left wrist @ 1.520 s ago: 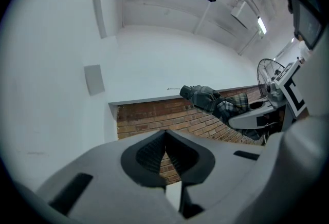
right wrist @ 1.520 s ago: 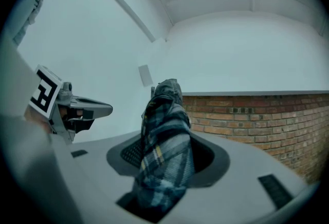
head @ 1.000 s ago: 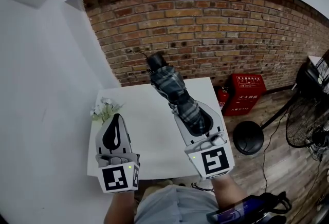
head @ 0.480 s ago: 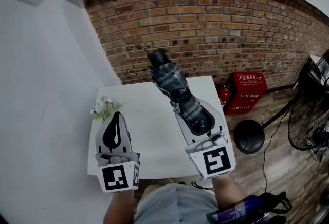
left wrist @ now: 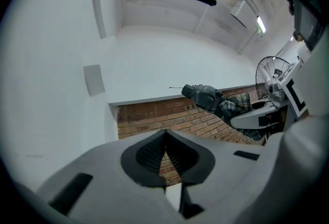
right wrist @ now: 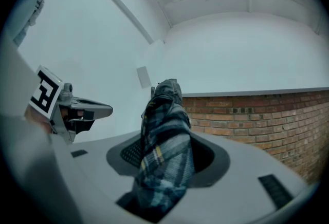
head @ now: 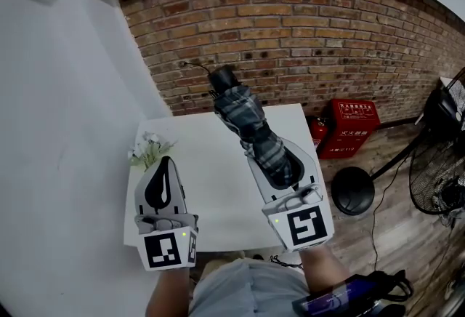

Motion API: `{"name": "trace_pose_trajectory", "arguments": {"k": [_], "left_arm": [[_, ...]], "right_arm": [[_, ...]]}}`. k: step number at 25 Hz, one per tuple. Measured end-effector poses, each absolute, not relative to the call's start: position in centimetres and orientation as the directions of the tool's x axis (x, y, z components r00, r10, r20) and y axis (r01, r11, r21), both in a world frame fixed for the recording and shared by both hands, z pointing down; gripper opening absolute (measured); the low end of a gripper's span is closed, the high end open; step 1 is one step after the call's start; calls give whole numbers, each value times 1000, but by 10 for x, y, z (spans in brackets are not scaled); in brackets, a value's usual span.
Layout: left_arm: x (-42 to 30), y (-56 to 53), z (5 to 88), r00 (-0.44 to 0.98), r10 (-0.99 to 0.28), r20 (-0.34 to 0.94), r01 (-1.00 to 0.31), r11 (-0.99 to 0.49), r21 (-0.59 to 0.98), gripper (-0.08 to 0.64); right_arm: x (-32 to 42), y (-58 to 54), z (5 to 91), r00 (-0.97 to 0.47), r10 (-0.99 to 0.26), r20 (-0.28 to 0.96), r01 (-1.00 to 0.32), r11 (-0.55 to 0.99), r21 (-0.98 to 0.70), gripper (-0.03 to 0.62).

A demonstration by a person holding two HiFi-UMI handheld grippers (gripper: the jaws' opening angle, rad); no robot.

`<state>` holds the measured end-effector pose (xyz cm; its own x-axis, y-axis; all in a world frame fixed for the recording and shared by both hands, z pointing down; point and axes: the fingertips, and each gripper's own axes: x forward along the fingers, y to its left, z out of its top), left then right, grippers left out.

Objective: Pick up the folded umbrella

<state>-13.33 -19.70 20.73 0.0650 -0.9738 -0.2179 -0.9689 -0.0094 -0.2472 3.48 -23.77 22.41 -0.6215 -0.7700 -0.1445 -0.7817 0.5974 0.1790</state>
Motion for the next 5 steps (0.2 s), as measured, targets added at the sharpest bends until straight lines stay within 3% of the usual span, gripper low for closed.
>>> {"name": "trace_pose_trajectory", "arguments": {"k": [5], "left_arm": [[-133, -200, 209, 65, -975, -213, -968, -10, -249, 6]], "right_arm": [[34, -241, 226, -625, -768, -141, -779, 600, 181, 202]]}}
